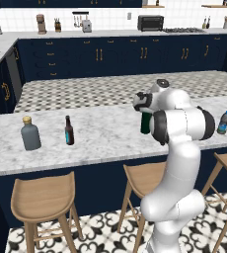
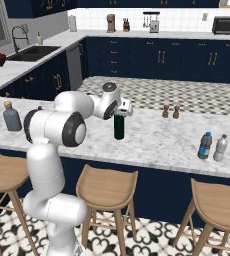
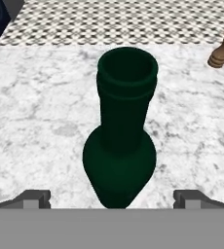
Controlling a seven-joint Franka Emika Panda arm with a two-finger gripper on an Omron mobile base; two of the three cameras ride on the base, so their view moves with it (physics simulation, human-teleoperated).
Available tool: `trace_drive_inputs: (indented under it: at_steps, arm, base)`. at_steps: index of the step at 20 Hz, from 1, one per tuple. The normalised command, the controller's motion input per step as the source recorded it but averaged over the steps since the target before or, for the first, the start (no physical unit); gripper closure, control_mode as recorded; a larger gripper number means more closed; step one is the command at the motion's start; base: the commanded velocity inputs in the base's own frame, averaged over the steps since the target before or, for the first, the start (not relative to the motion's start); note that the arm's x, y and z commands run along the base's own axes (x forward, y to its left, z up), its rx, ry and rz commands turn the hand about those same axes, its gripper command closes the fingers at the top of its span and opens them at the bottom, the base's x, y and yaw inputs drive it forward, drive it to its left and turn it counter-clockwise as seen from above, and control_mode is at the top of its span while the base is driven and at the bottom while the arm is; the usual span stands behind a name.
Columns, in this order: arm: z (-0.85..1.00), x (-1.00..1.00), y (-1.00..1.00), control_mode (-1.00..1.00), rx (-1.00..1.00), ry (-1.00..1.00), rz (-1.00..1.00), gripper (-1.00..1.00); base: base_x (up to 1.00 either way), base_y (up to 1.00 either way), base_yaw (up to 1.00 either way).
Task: Move the plastic bottles in the middle to the plastics group, and the glass bottles in the middle to the glass group.
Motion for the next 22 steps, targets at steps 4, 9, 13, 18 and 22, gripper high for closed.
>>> trace_drive_inputs:
  at_steps: [4,9,13,18,22]
  arm:
    - [-0.12,0.03,0.00,-1.00,0.00,0.00,0.00,-1.00]
    - [0.00,0.03,-0.12,-1.00,0.00,0.00,0.00,-1.00]
    - [0.00,0.09,-0.10,-1.00,0.00,0.00,0.00,-1.00]
    - [-0.08,0.16,0.00,-1.00,0.00,0.03,0.01,-1.00]
    - [-0.03,0.14,0.01,-1.00,0.00,0.02,0.05,-1.00]
  base:
    - [0.00,0.00,0.00]
    - [0.00,0.00,0.00]
    - [0.00,0.00,0.00]
    - [0.00,0.00,0.00]
    - [0.00,0.00,0.00]
